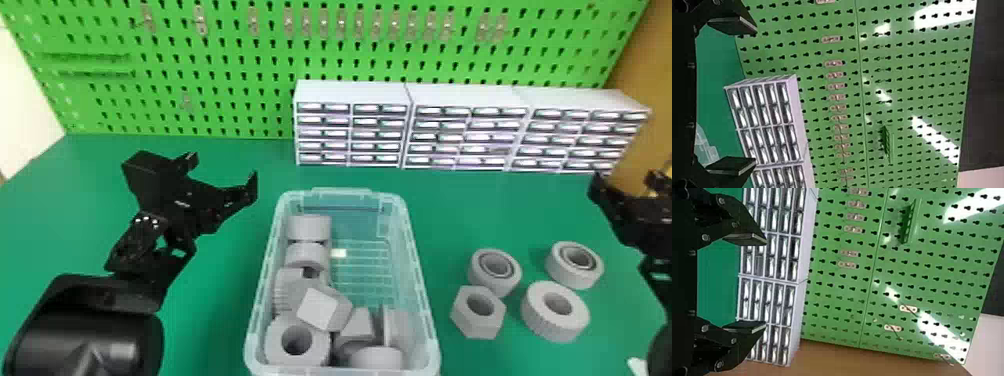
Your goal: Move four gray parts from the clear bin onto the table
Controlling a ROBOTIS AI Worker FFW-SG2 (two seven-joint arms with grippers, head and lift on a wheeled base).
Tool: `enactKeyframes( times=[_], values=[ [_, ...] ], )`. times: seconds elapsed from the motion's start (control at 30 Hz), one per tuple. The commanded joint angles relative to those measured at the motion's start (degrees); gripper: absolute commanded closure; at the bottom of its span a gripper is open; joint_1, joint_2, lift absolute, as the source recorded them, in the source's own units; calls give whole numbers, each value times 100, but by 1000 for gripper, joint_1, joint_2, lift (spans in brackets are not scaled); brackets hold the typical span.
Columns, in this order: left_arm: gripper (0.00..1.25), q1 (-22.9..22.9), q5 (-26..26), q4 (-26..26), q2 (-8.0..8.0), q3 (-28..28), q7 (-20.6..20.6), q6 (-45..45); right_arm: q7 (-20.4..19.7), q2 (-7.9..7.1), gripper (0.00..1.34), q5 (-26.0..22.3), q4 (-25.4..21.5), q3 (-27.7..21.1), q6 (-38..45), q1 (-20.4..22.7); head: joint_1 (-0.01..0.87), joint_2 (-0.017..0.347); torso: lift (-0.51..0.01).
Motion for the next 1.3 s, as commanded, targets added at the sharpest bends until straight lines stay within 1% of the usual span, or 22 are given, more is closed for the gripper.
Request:
enactKeyframes(
  times=[0.0, 0.2, 0.33, 0.4, 0.57, 0.7, 0.9, 1.27],
  values=[
    [113, -12, 9, 0, -1, -31, 51, -33, 0, 3, 509, 3, 2, -1, 0, 6, 678, 34, -50],
    [111, -30, 0, 0, -1, -40, 200, -33, 0, 3, 509, 3, 2, 8, 0, -3, 678, 34, -50],
    [113, -47, -53, 0, -1, 66, 218, -68, 0, -15, 509, 3, 2, 26, 0, -3, 678, 34, -50],
    [111, -21, -132, 0, -1, 92, 332, -147, 0, -24, 509, -6, 2, 34, 0, -3, 678, 34, -50],
    [113, 67, -246, 0, -1, 136, 807, -411, 0, -50, 509, -50, 2, 52, -9, -3, 678, 34, -50],
    [113, 93, -246, -9, -10, 136, 947, -499, 0, -50, 509, -58, 2, 61, -9, -3, 678, 34, -50],
    [113, 93, -255, -9, -19, 145, 1088, -507, 0, -41, 509, -67, 2, 78, -44, -11, 678, 34, -50],
    [111, 58, -202, -9, -27, 162, 1132, -560, 0, -41, 509, -67, -7, 114, -88, -20, 678, 34, -50]
  ],
)
